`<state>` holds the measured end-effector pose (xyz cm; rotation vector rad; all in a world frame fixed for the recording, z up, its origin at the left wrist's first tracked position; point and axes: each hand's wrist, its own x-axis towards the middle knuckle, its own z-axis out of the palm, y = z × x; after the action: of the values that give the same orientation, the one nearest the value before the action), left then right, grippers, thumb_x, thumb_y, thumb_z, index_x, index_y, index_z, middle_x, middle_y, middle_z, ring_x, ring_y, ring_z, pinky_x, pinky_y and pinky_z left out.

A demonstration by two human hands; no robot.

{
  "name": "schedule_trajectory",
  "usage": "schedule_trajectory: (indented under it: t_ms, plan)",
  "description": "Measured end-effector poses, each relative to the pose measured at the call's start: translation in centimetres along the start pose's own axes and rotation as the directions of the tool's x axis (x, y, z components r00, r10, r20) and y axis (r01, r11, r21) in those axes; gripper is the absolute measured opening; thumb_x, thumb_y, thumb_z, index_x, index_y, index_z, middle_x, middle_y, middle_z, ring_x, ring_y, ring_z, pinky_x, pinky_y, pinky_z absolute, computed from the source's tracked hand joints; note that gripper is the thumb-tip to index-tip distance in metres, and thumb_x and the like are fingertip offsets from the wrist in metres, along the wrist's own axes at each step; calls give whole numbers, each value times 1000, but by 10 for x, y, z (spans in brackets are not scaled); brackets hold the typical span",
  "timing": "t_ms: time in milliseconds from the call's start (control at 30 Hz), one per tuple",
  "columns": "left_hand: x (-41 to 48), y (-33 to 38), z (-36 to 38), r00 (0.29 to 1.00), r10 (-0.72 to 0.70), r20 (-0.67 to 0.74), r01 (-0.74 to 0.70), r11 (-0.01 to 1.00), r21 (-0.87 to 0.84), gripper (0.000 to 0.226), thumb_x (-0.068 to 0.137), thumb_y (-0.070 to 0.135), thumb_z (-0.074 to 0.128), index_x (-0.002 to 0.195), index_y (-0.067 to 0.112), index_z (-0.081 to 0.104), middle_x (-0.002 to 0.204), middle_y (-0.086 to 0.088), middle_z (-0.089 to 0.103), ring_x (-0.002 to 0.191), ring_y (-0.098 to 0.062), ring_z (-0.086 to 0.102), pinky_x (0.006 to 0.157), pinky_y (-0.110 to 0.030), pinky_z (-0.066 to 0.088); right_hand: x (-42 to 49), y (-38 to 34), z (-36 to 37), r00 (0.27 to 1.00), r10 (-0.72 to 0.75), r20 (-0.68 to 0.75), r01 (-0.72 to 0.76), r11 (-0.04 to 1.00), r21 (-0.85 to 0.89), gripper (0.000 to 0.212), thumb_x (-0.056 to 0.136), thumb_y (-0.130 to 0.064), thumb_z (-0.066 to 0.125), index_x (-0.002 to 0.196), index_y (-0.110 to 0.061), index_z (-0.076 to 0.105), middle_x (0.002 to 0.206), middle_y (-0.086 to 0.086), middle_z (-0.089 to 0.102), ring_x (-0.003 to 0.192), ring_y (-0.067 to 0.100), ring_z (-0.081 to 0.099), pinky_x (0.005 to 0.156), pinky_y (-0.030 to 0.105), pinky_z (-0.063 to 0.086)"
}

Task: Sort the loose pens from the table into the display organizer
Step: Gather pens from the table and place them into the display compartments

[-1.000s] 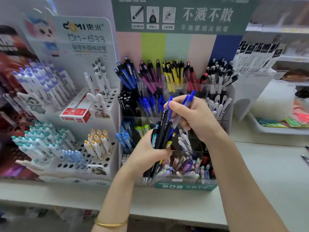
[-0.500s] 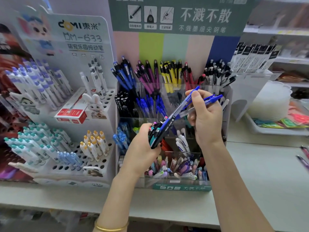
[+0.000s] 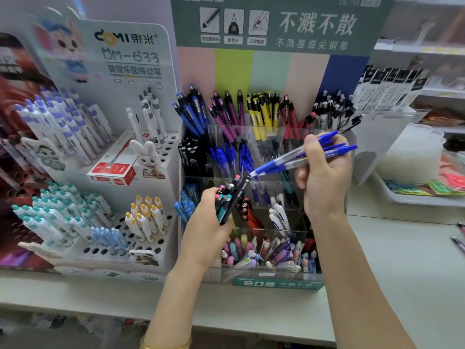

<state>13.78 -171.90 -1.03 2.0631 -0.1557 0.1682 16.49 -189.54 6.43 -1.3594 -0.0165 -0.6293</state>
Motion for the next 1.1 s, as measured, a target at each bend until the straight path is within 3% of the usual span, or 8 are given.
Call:
schedule_trajectory:
  t_ms: [267, 367, 467, 600, 767, 867, 1000, 1100]
  plan:
    - [-5, 1, -7, 1000, -5, -31, 0, 984, -177, 42, 91, 6, 62, 119, 30, 43, 90, 12, 58, 77, 2, 58, 67, -13, 48, 1, 6, 10, 949, -313, -29, 281, 887, -367, 21, 93, -20, 59, 84, -29, 43, 71, 0, 51, 58, 20, 54, 58, 37, 49]
    - [-6, 5, -5, 999, 46, -16, -48, 978, -205, 45, 90, 5, 64, 117, 34, 42, 95, 27, 58, 87, 11, 56, 73, -5, 43, 5, 7, 18, 908, -409, 88, 396, 773, -496, 18, 92, -12, 60, 84, -16, 44, 68, -12, 43, 60, 0, 46, 61, 9, 37]
    - [-8, 10, -4, 994, 111, -9, -111, 978, -174, 51, 88, 1, 65, 109, 41, 40, 96, 47, 49, 96, 18, 51, 79, 0, 38, 11, 14, 29, 927, -282, 247, 374, 642, -669, 17, 92, -19, 61, 84, -15, 46, 66, -10, 43, 56, 3, 41, 54, 15, 32]
    - [-11, 12, 0, 981, 178, -80, -189, 970, -156, 57, 84, -3, 68, 110, 39, 40, 96, 32, 52, 96, 19, 52, 80, 0, 39, 13, 19, 41, 933, -68, 352, 356, 298, -886, 13, 95, -26, 55, 99, -14, 51, 77, -4, 50, 67, 19, 49, 54, 27, 29]
    - [-16, 14, 2, 970, 192, -150, -213, 967, -141, 58, 83, 0, 71, 109, 42, 40, 102, 26, 50, 97, 14, 53, 82, -4, 41, 15, 21, 49, 947, 159, 281, 266, 110, -958, 10, 95, -14, 55, 100, -14, 46, 88, 6, 58, 69, 26, 46, 50, 27, 27]
    - [-17, 21, 1, 989, 106, -108, -131, 957, -258, 48, 86, 3, 69, 108, 38, 43, 101, 15, 54, 92, 10, 56, 79, -4, 41, 15, 20, 42, 938, 226, 262, 225, 178, -958, 23, 93, -15, 58, 110, -11, 44, 92, 7, 58, 71, 26, 48, 55, 30, 33]
    - [-18, 21, 2, 1000, -12, 9, 15, 899, -438, 39, 86, 6, 70, 114, 24, 50, 86, 15, 65, 81, 7, 61, 72, -7, 46, 12, 14, 32, 930, 206, 305, 175, 483, -858, 56, 84, -18, 72, 129, -11, 38, 117, 9, 55, 94, 24, 55, 77, 37, 48]
    - [-17, 19, 4, 995, -47, 89, 89, 827, -555, 28, 85, 6, 71, 107, 14, 57, 80, 13, 67, 79, -2, 65, 71, -15, 50, 8, 15, 25, 936, 117, 333, 227, 522, -822, 59, 85, -13, 70, 135, -13, 38, 122, 9, 51, 92, 22, 57, 83, 40, 51]
